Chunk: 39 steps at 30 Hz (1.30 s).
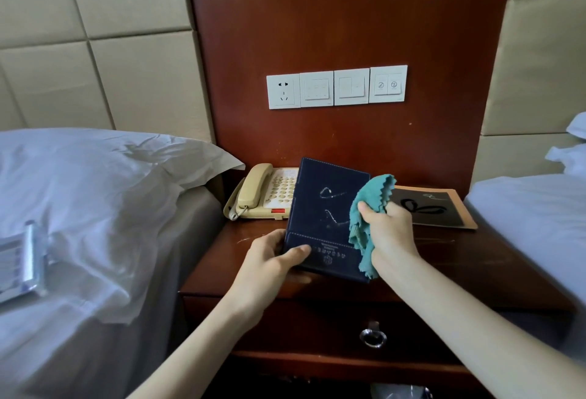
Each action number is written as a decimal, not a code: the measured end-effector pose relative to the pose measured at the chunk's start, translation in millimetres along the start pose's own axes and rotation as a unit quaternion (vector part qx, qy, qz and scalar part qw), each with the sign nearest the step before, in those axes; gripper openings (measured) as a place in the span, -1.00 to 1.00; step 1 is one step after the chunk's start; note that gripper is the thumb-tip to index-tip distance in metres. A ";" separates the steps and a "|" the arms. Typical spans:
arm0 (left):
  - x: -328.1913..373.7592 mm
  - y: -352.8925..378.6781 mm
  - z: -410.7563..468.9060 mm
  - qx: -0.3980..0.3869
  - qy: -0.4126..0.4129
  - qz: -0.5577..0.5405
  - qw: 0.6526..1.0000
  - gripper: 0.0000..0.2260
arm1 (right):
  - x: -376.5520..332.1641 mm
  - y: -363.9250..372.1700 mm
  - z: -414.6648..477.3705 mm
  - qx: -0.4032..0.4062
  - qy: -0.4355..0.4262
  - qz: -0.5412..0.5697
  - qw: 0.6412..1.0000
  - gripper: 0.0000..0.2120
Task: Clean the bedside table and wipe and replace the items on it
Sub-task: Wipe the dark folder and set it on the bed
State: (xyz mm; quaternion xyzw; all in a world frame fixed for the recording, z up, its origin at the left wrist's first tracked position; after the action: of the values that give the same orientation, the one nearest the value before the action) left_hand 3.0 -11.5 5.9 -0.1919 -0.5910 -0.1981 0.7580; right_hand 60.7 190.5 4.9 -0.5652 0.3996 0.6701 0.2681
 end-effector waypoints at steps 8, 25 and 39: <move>-12.5 -5.6 -13.0 0.008 -0.054 -0.061 0.997 -0.88 | -24.4 22.6 -13.3 -0.057 -0.203 -0.199 0.957 -0.81; -6.3 6.6 -22.4 -0.042 -0.057 -0.035 0.997 -0.89 | -7.8 84.6 -45.0 -0.341 -0.264 -0.395 0.811 -0.63; -20.8 -18.1 -19.3 0.028 -0.084 -0.090 0.992 -0.89 | 0.0 97.2 -69.0 -0.389 -0.273 -0.340 0.812 -0.67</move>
State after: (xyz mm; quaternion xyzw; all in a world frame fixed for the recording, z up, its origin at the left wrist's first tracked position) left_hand 4.6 -35.5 -17.7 -0.1324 -0.6728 -0.2322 0.6898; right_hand 19.3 80.5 24.6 -0.5158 -0.2016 0.7626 0.3343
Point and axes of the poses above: each hand's wrist, its own z-axis towards the middle knuckle, its own y-axis out of the palm, x = y × z, the point moved 10 cm from there along z, towards the middle knuckle, and after that the axes turned 3 degrees about x, right-handed, at the moved point
